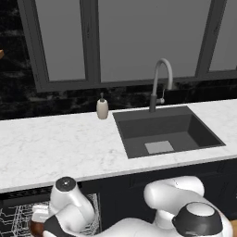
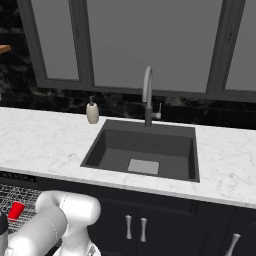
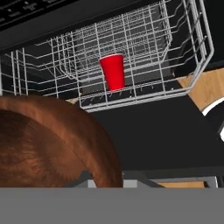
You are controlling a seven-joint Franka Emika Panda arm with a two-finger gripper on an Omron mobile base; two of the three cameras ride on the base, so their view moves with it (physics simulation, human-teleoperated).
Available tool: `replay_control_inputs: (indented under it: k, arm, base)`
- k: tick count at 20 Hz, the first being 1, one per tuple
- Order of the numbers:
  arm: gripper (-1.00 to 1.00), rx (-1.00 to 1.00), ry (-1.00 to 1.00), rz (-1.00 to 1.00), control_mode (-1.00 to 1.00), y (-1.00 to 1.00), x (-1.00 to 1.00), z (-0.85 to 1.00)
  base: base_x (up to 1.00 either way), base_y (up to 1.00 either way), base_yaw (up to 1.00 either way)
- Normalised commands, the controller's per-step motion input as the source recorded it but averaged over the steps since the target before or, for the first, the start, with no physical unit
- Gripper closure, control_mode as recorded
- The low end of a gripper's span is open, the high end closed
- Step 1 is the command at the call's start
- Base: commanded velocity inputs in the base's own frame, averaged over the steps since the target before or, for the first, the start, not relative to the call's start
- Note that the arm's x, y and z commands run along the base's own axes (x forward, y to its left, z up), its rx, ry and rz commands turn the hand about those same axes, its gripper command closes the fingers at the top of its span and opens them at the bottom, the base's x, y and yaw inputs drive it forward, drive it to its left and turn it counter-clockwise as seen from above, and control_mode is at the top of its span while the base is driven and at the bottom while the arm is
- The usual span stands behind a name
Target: Pick up the cup and bowl from the counter, place them in the dishwasher, and close the dishwasher door.
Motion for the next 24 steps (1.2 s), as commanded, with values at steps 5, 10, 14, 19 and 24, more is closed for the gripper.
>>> replay_control_inputs:
  k: [5,10,14,19,24]
  arm:
    - [1.00,-0.02,0.00,-0.04,-1.00,0.00,0.00,-0.15]
    - [1.00,-0.03,0.00,-0.02,-1.00,0.00,0.00,-0.40]
    - [1.00,-0.03,0.00,-0.03,-1.00,0.03,0.09,-0.19]
    - [1.00,-0.01,0.00,-0.09,-1.00,0.26,0.63,0.00]
    - [1.00,-0.01,0.00,-0.08,-1.00,0.28,0.50,-0.03]
  base:
    - [0.00,0.00,0.00]
    - [0.00,0.00,0.00]
    - [0.00,0.00,0.00]
    - [0.00,0.00,0.00]
    - [0.00,0.00,0.00]
